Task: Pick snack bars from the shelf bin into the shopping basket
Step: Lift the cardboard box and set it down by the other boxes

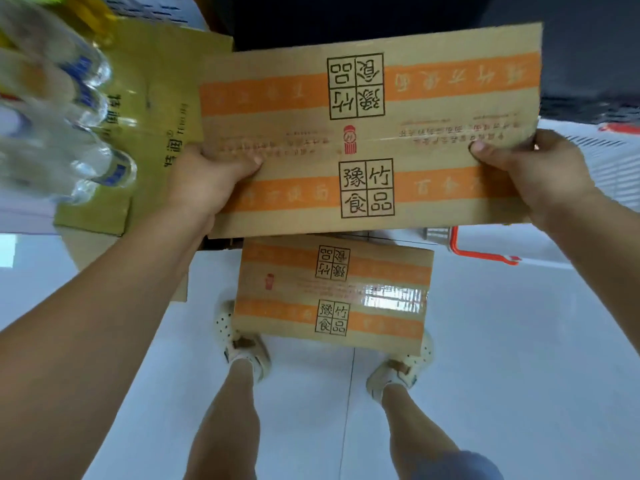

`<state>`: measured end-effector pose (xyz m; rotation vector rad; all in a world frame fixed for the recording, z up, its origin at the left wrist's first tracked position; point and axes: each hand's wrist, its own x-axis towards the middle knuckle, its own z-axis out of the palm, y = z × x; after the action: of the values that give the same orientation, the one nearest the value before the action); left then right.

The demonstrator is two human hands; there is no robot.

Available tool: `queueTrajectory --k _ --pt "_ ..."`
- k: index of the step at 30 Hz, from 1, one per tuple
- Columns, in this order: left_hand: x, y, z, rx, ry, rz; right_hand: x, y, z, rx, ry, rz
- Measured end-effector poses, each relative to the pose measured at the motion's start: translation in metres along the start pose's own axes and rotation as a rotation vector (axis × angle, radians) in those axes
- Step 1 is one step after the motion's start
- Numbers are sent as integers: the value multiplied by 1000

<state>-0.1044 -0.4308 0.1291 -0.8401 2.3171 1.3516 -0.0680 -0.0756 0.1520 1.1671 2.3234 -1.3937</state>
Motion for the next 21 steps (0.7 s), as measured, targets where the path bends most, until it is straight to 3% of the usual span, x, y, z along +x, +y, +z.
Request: queueTrajectory --k 8,21 --pt "-99 20 -67 80 -24 -8 -120 12 -58 -7 22 81" --pt "-131 -86 -75 249 -120 -196 -189 119 -9 -30 -51 344"
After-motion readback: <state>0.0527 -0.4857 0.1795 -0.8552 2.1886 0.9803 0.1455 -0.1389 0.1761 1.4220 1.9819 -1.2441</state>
